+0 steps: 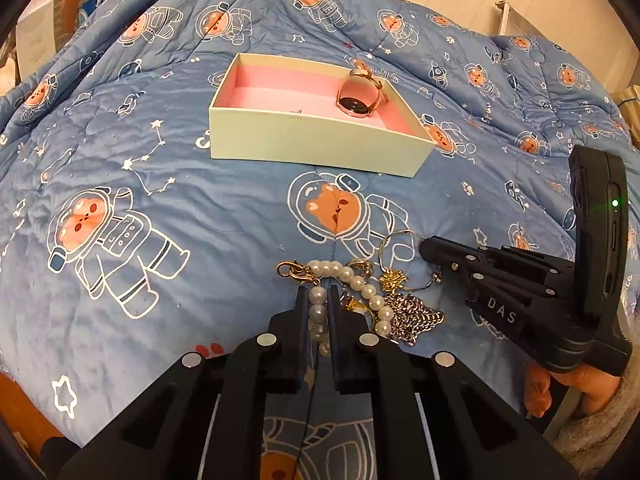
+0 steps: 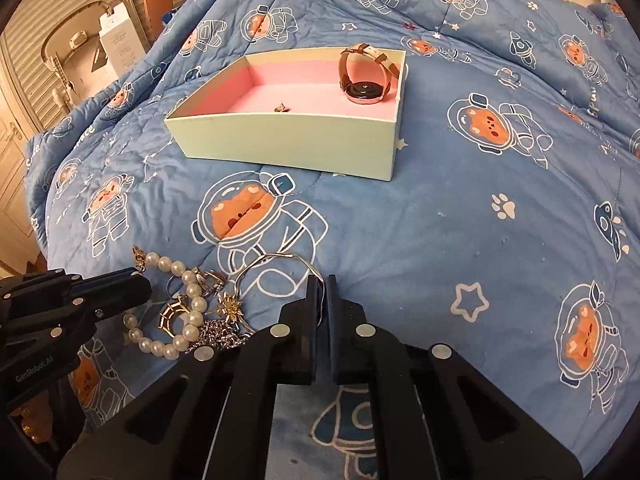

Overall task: Organize jewelry
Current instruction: 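Carry the pearl bracelet and silver bangle into the box and release both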

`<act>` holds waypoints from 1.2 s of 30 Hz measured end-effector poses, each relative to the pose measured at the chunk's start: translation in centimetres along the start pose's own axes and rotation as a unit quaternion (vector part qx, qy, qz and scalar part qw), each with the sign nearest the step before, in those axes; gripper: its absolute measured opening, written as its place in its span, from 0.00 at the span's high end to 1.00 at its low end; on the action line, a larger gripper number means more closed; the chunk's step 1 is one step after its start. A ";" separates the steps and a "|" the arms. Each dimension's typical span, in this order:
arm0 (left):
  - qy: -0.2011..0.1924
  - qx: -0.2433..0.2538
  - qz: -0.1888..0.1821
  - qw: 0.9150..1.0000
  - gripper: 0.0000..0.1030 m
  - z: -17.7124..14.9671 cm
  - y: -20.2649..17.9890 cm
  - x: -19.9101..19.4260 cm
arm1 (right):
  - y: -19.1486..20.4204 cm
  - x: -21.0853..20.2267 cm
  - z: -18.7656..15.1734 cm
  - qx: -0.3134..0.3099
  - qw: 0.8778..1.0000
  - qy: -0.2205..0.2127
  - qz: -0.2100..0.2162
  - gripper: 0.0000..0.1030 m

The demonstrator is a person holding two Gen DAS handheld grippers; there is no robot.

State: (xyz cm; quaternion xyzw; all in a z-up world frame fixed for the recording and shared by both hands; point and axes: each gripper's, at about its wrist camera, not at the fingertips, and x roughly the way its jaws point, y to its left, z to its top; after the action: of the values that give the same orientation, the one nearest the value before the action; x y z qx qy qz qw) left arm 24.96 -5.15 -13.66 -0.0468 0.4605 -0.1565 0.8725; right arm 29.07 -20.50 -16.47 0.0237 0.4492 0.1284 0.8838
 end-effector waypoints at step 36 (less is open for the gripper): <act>-0.078 0.066 -0.051 0.993 0.91 6.9 -0.6 -7.1 | 1.6 -9.4 5.6 -0.024 0.987 -0.088 0.131 0.97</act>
State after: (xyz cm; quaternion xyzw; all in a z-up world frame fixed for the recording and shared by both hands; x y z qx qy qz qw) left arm 26.75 -3.93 -3.94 -0.0246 0.3764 -0.2265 0.8980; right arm 27.91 -20.88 -5.44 0.0726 0.3594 0.2510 0.8959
